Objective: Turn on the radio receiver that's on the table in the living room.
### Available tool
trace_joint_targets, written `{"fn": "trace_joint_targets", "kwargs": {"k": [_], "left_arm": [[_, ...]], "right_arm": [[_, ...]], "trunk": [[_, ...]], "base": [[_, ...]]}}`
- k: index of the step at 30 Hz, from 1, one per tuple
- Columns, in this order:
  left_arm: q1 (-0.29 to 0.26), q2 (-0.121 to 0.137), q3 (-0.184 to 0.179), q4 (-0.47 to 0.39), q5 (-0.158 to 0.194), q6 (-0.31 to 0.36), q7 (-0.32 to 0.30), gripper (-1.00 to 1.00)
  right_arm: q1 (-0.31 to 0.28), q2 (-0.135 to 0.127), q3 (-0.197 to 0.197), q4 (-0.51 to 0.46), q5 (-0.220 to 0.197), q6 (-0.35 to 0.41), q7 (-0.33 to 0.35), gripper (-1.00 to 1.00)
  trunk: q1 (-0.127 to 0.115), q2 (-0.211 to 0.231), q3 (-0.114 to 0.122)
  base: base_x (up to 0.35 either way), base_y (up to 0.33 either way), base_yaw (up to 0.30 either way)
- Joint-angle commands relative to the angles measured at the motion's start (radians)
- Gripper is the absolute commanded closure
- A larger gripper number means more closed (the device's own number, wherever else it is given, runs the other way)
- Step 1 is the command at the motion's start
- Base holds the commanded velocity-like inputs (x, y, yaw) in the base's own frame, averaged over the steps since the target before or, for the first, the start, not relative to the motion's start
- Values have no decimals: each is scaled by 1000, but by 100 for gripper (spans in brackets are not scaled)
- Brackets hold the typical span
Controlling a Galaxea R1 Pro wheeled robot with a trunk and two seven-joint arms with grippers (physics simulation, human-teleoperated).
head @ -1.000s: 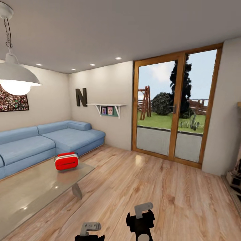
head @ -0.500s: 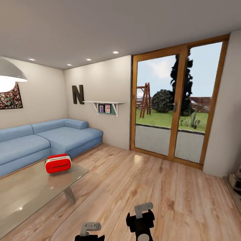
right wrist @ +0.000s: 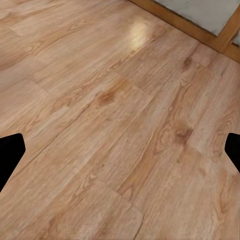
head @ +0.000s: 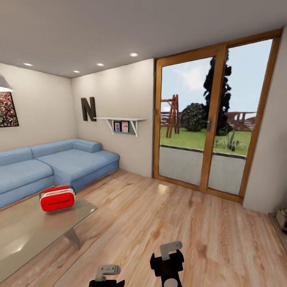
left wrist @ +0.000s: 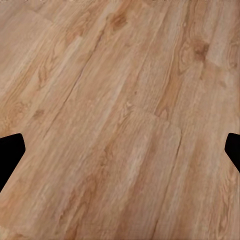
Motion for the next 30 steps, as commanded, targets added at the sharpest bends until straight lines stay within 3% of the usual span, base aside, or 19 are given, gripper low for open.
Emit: {"fn": "trace_joint_targets", "kwargs": {"k": [1,30], "left_arm": [[0,0,0,0,0,0,0,-100],[0,0,0,0,-1,0,0,-100]], "right_arm": [[0,0,0,0,0,0,0,-100],[0,1,0,0,-1,0,0,-100]], "trunk": [[0,0,-2],[0,0,-50]], "base": [[295,-179,0],[294,-185,0]]}}
